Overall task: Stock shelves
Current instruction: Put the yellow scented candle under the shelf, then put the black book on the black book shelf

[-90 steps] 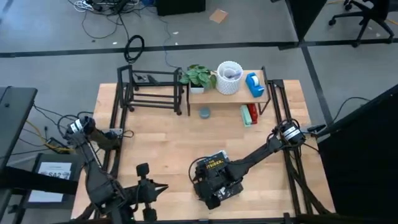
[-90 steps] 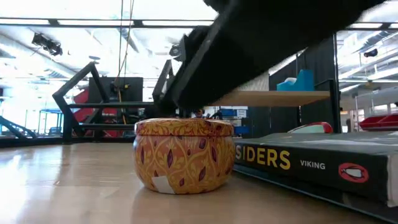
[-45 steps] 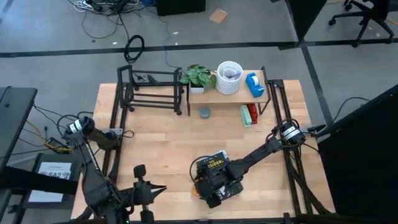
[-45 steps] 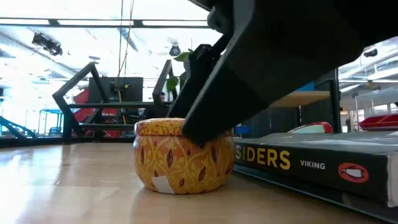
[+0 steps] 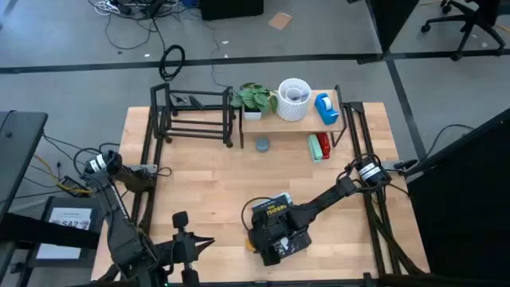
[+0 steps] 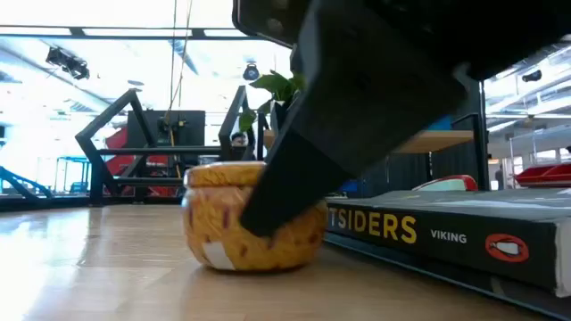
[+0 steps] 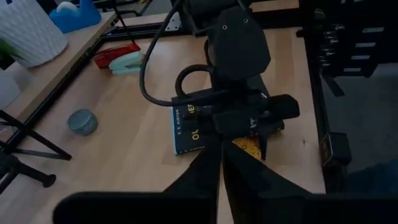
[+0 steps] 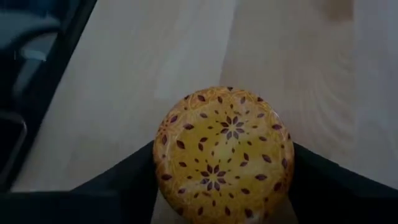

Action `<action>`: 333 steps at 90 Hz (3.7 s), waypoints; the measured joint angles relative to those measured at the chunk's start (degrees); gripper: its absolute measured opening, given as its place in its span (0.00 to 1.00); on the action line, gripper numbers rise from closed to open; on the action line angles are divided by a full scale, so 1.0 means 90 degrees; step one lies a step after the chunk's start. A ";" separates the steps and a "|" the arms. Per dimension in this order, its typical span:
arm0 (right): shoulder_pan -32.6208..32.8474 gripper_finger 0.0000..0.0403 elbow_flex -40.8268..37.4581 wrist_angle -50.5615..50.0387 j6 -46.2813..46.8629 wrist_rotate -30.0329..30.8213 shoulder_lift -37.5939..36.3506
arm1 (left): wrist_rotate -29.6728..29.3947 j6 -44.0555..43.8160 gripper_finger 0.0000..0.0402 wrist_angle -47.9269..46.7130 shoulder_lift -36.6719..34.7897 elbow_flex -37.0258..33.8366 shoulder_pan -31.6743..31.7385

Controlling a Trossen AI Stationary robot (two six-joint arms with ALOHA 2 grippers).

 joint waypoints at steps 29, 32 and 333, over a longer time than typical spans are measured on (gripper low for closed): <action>-0.0512 0.62 0.0000 -0.1154 0.0113 0.0727 -0.1122 | -0.0005 0.0024 0.00 -0.0100 0.0000 -0.0002 0.0000; -0.0603 0.62 0.0000 -0.1455 0.0106 0.0987 -0.1332 | -0.0007 0.0024 0.00 -0.0120 0.0000 0.0000 0.0000; 0.1291 0.68 -0.3090 -0.2940 0.9509 0.1583 -0.2722 | 0.6783 -0.2365 0.60 1.0044 0.1461 -0.5012 0.4567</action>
